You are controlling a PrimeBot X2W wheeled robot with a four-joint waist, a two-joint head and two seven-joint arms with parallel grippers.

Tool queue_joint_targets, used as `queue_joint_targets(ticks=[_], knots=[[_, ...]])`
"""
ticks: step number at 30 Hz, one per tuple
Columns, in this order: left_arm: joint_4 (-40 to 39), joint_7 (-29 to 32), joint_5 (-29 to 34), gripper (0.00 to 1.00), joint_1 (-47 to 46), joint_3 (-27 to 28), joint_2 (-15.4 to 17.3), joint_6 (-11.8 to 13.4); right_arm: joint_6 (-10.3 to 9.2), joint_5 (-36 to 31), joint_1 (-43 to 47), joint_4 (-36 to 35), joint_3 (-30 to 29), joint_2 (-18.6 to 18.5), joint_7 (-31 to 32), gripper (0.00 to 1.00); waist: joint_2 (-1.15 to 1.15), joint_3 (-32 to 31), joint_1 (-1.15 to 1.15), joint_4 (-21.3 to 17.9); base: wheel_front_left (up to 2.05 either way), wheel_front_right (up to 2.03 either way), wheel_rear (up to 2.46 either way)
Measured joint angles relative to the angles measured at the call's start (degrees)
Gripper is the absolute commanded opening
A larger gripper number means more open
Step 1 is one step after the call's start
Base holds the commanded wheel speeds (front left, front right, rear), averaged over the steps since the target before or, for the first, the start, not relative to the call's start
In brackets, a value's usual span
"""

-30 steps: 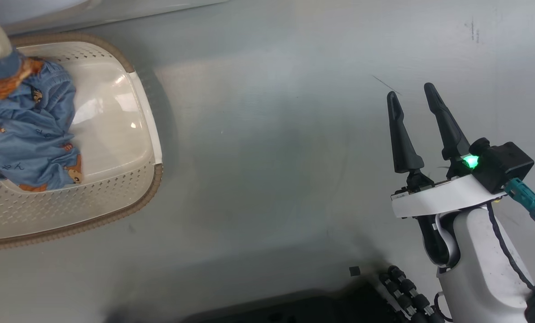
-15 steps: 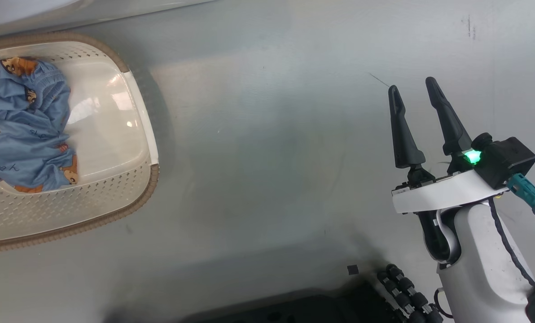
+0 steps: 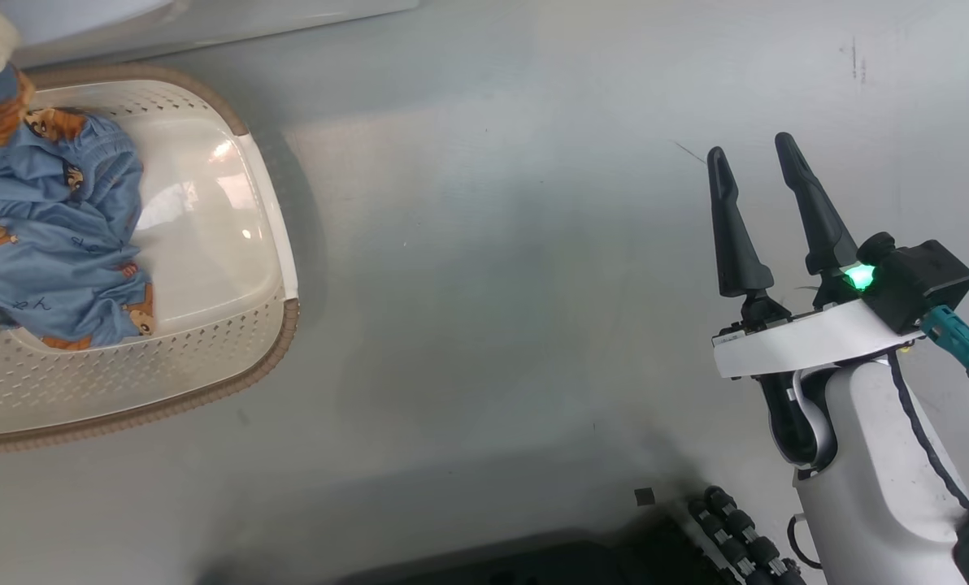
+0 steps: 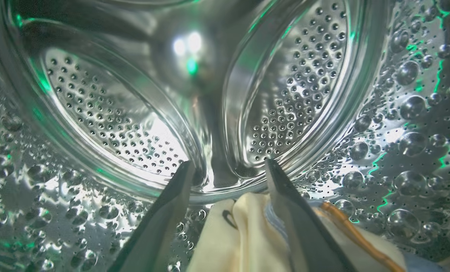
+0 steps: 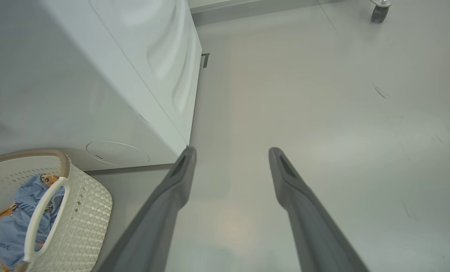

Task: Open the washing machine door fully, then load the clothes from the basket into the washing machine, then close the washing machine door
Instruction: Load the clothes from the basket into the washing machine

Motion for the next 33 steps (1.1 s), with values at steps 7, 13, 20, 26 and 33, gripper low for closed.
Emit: queue_joint_targets(ticks=[7,13,20,26,33], knots=[[1.49,0.0,-1.02,1.0,0.96,0.37,-1.11,-0.05,0.0,-0.01,-0.01,0.41,-0.51,-0.04,0.0,1.0,0.0,-1.24,0.0,0.77,0.0,0.0,0.0],[1.9,0.0,-1.38,1.0,1.75,-0.07,-1.8,-0.58,0.0,-0.01,-0.02,0.66,-1.33,-0.08,0.0,1.0,0.0,-2.24,0.0,1.51,0.0,0.0,0.0],[-0.92,0.0,-1.4,1.0,3.44,-0.04,-2.24,-0.86,0.0,-0.01,-0.03,0.8,-1.23,-0.13,0.0,1.0,0.0,-3.27,-0.01,2.55,0.0,0.0,0.0],[-4.14,0.0,-1.37,1.0,7.2,0.01,-3.01,-1.2,0.0,-0.01,-0.04,1.02,-1.51,-0.19,0.0,1.0,0.0,-4.11,-0.01,3.12,0.0,0.0,0.0],[-9.01,-0.01,-2.31,1.0,10.09,1.31,-3.28,-1.46,0.0,-0.02,-0.04,1.16,-1.52,-0.18,0.0,1.0,0.0,-4.8,-0.01,3.61,0.0,0.0,0.0]])
